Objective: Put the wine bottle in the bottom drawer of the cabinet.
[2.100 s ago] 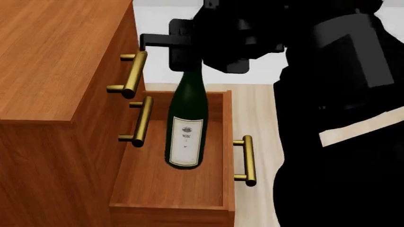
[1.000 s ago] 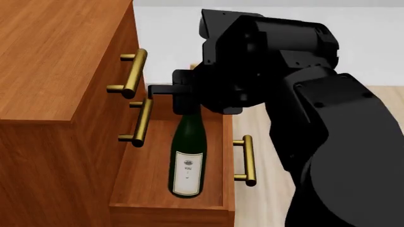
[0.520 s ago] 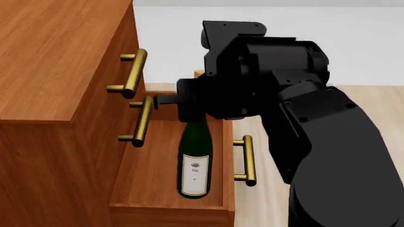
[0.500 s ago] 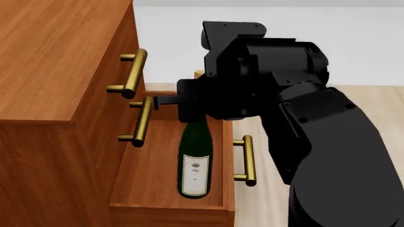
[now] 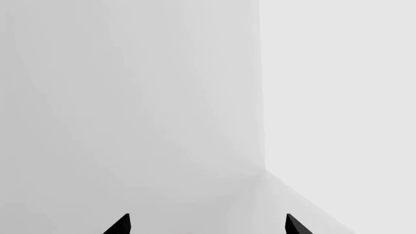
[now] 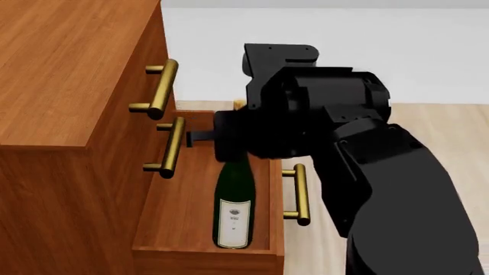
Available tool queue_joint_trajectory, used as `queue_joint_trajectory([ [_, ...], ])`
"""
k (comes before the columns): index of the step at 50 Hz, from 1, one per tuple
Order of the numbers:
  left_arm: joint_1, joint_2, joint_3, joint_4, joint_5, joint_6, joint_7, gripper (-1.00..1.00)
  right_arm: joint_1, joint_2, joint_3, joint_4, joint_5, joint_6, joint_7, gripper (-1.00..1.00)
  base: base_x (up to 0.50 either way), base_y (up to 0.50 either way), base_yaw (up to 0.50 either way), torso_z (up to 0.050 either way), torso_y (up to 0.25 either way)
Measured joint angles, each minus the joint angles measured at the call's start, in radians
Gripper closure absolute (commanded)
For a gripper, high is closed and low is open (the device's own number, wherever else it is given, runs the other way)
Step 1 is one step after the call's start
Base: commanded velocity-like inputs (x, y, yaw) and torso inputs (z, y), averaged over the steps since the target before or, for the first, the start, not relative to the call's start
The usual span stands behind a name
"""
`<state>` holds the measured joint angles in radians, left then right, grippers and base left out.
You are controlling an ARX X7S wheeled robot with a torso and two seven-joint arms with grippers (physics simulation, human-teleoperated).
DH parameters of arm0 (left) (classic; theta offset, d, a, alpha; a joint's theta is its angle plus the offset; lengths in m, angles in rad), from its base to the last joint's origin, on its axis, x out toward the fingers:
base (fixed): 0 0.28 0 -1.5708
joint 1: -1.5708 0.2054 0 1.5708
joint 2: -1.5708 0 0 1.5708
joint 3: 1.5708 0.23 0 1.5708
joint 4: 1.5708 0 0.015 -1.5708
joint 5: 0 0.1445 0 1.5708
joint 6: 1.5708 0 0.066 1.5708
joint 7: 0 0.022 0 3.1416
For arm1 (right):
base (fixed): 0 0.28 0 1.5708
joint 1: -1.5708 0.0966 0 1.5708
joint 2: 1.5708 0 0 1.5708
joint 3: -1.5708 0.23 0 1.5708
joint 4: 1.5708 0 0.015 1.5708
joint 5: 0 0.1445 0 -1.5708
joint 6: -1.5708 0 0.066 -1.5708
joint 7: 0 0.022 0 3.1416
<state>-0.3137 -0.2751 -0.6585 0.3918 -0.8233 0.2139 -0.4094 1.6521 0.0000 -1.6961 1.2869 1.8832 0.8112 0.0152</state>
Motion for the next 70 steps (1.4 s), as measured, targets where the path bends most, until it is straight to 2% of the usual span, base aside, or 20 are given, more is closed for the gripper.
queue_joint_trajectory([
  [29, 0.004, -0.009, 0.010, 0.005, 0.012, 0.001, -0.003, -1.00, -0.051, 0.000, 0.016, -0.006, -0.037, -0.026, 0.003, 1.00, 0.00, 0.00, 0.00, 0.000, 0.000],
  [50, 0.005, -0.013, 0.017, 0.003, 0.022, 0.004, -0.002, -1.00, -0.064, 0.001, 0.080, -0.011, -0.094, -0.032, 0.014, 1.00, 0.00, 0.00, 0.00, 0.000, 0.000],
  [70, 0.007, -0.019, 0.025, 0.002, 0.037, 0.003, -0.007, -1.00, -0.008, 0.005, 0.216, -0.006, -0.198, -0.046, 0.012, 1.00, 0.00, 0.00, 0.00, 0.000, -0.167],
])
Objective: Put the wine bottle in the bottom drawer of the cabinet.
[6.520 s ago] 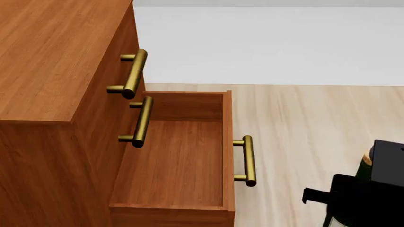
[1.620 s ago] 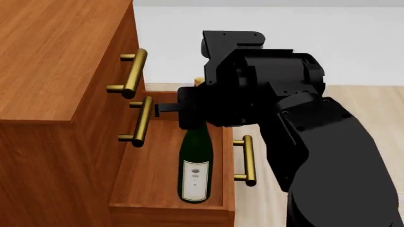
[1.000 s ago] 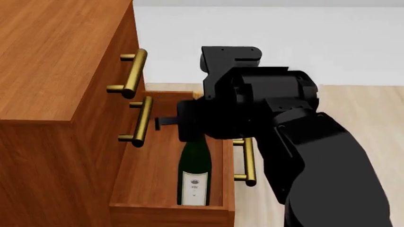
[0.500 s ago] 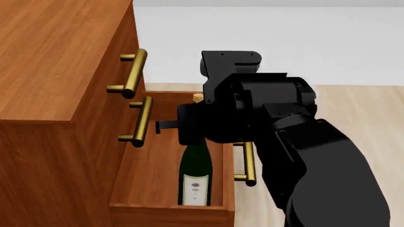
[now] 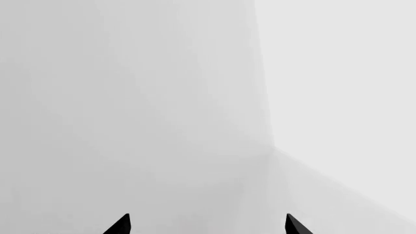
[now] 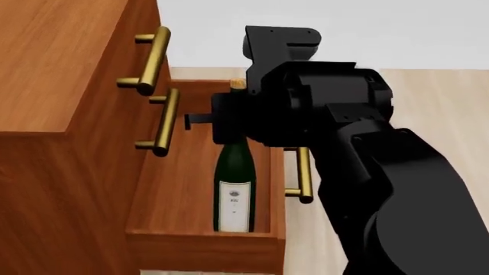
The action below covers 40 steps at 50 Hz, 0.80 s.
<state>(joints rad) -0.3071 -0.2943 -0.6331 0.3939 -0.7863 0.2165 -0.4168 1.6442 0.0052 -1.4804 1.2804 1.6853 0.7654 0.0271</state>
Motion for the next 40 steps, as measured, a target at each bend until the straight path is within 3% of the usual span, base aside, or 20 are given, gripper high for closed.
queue_joint_trajectory([
  [25, 0.000, -0.003, 0.003, -0.001, 0.001, 0.005, -0.002, -1.00, 0.026, -0.003, 0.080, -0.012, -0.047, -0.162, 0.008, 1.00, 0.00, 0.00, 0.00, 0.000, -0.179],
  [40, 0.001, -0.002, 0.005, 0.000, 0.007, 0.009, -0.007, -1.00, 0.021, -0.005, 0.077, -0.003, -0.004, -0.212, 0.051, 1.00, 0.00, 0.00, 0.00, 0.000, -0.048],
])
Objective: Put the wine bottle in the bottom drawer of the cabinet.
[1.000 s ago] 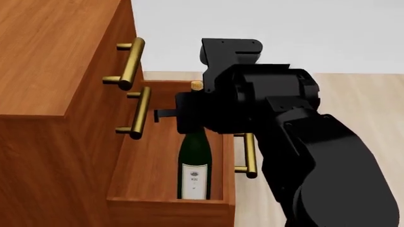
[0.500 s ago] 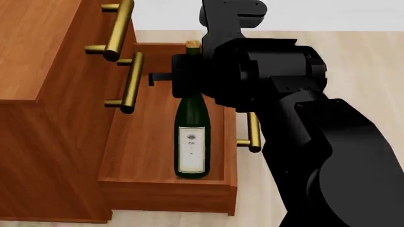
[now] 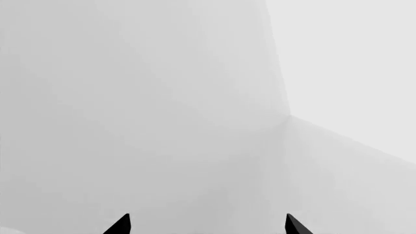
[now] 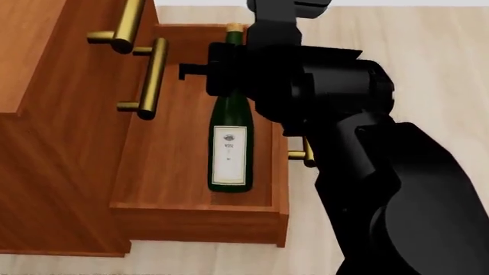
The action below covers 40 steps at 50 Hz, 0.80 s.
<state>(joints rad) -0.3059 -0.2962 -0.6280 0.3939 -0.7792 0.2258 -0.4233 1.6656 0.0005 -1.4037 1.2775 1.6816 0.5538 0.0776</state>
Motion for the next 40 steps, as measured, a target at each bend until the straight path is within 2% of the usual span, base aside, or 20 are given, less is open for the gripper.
queue_joint_trajectory([
  [34, 0.004, 0.002, -0.003, 0.000, -0.017, 0.009, -0.003, -1.00, -0.075, -0.001, 0.042, -0.027, -0.022, -0.147, 0.060, 1.00, 0.00, 0.00, 0.00, 0.000, -0.007],
  [35, 0.005, 0.002, -0.003, 0.000, -0.017, 0.009, -0.003, -1.00, -0.076, -0.001, 0.044, -0.028, -0.025, -0.149, 0.060, -1.00, 0.00, 0.00, 0.00, 0.000, 0.000],
  [37, 0.005, 0.001, -0.002, 0.000, -0.017, 0.010, -0.003, -1.00, -0.073, 0.000, -0.003, -0.023, -0.026, -0.061, 0.057, -1.00, 0.01, 0.00, 0.00, 0.000, -0.008],
  [40, 0.005, 0.001, -0.003, 0.000, -0.017, 0.011, -0.003, -1.00, -0.068, -0.001, -0.003, -0.031, -0.024, -0.048, 0.047, -1.00, 0.00, 0.00, 0.00, 0.000, -0.010],
])
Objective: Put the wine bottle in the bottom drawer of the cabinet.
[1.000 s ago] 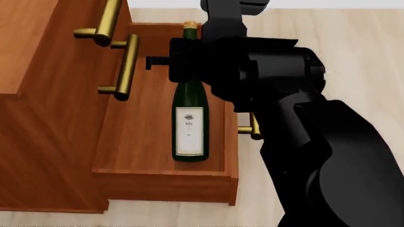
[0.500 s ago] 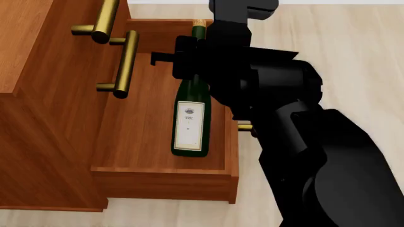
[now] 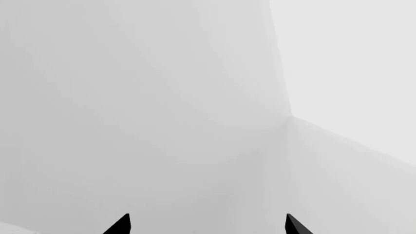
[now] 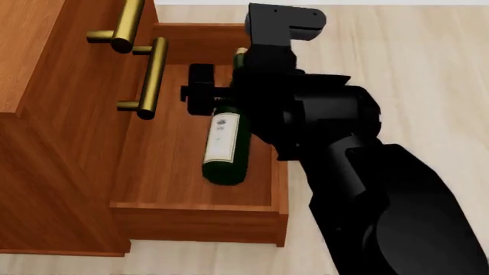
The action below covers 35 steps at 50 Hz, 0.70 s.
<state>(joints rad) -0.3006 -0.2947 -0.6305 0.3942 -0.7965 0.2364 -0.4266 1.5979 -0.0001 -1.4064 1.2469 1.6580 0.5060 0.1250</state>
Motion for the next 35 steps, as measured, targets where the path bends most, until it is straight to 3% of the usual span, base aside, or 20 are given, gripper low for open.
queue_joint_trajectory([
  [14, 0.002, -0.001, 0.001, 0.000, 0.000, 0.002, -0.002, -1.00, 0.009, 0.000, -0.017, -0.009, -0.006, 0.024, -0.010, -1.00, 0.00, 0.00, 0.00, 0.000, -0.006],
  [25, 0.002, -0.002, 0.002, 0.000, 0.000, 0.003, -0.004, -1.00, 0.075, 0.000, -0.041, -0.013, 0.013, 0.216, -0.005, -1.00, 0.00, 0.00, 0.00, 0.000, -0.002],
  [35, 0.001, -0.006, 0.005, -0.002, 0.001, 0.002, -0.005, -1.00, 0.198, 0.001, -0.124, -0.015, -0.043, 0.258, 0.010, -1.00, 0.00, 0.00, 0.00, 0.000, 0.000],
])
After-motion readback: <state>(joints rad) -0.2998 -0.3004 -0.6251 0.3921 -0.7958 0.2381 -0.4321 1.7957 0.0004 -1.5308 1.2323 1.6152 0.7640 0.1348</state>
